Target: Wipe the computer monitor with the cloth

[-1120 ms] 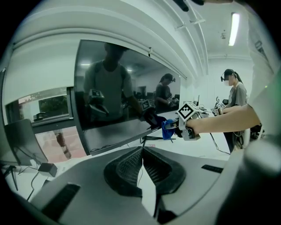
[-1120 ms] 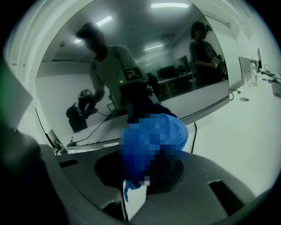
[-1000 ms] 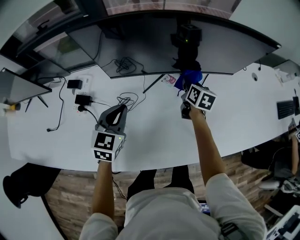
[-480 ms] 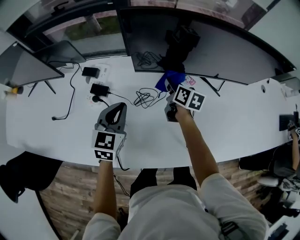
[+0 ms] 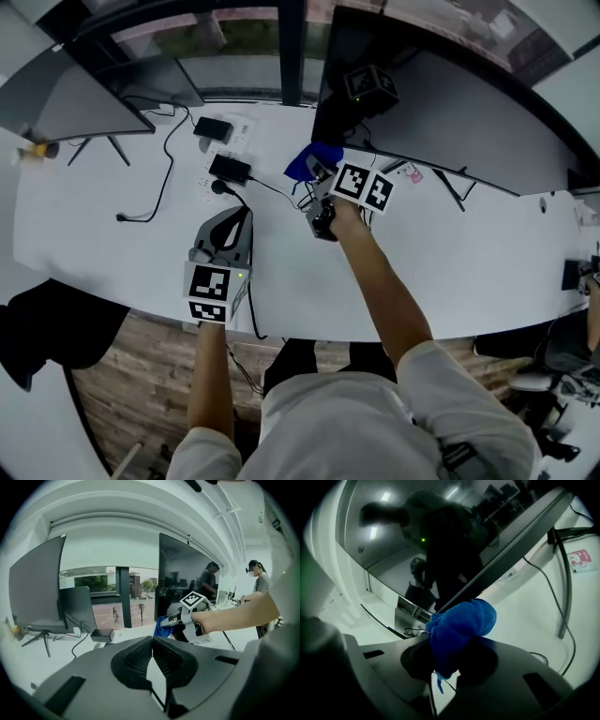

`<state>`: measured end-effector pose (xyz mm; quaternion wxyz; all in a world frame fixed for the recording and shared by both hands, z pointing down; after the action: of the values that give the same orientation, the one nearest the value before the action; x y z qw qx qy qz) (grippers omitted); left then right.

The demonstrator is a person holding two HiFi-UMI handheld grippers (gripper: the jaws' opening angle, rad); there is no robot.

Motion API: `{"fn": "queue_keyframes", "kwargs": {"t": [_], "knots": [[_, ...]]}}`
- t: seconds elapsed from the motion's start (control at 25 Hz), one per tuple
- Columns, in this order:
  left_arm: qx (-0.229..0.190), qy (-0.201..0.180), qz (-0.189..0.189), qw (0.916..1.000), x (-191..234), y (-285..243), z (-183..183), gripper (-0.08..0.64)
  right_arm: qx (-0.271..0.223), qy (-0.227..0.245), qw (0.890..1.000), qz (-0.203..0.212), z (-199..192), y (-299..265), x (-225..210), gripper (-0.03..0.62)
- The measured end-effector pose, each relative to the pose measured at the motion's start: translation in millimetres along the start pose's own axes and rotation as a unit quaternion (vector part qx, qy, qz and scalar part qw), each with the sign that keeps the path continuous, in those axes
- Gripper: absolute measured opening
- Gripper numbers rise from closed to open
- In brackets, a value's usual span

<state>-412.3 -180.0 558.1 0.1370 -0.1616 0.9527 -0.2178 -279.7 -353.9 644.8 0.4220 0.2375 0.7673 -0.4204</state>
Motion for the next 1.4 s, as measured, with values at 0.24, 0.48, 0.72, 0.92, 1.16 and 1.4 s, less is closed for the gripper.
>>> {"fn": "queue_keyframes", "kwargs": {"t": [0.24, 0.48, 0.72, 0.92, 1.16, 1.4], "knots": [[0.003, 0.008, 0.009, 0.9999, 14, 5, -8, 0.018, 0.008, -0.078, 0.996, 0.039, -13, -16, 23, 0.087], [-0.011, 0.005, 0.012, 0.9998, 18, 12, 2, 0.018, -0.003, -0.115, 0.990, 0.080, -11, -4, 56, 0.087], [-0.029, -0.002, 0.023, 0.9993, 23, 23, 21, 0.018, -0.030, -0.120, 0.981, 0.149, 10, 22, 118, 0.087], [-0.040, -0.010, 0.026, 0.9988, 22, 32, 35, 0.018, -0.052, -0.173, 0.961, 0.208, 22, 44, 154, 0.087], [-0.046, -0.017, 0.029, 0.9984, 21, 42, 48, 0.018, -0.065, -0.185, 0.950, 0.243, 38, 67, 200, 0.087], [-0.057, -0.020, 0.031, 0.9977, 21, 48, 58, 0.018, -0.069, -0.170, 0.945, 0.269, 51, 88, 242, 0.087]]}}
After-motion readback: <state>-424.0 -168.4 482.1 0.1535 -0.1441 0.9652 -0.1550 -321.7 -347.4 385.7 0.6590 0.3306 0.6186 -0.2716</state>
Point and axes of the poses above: the fingertips, and each gripper's own axes: y backward along the fingers, x to its left, z out of its top, the point moved 4 cm from there along y, backward along the fingers, and after that the axes turned 12 degrees about -y, right-handed, at the moved point
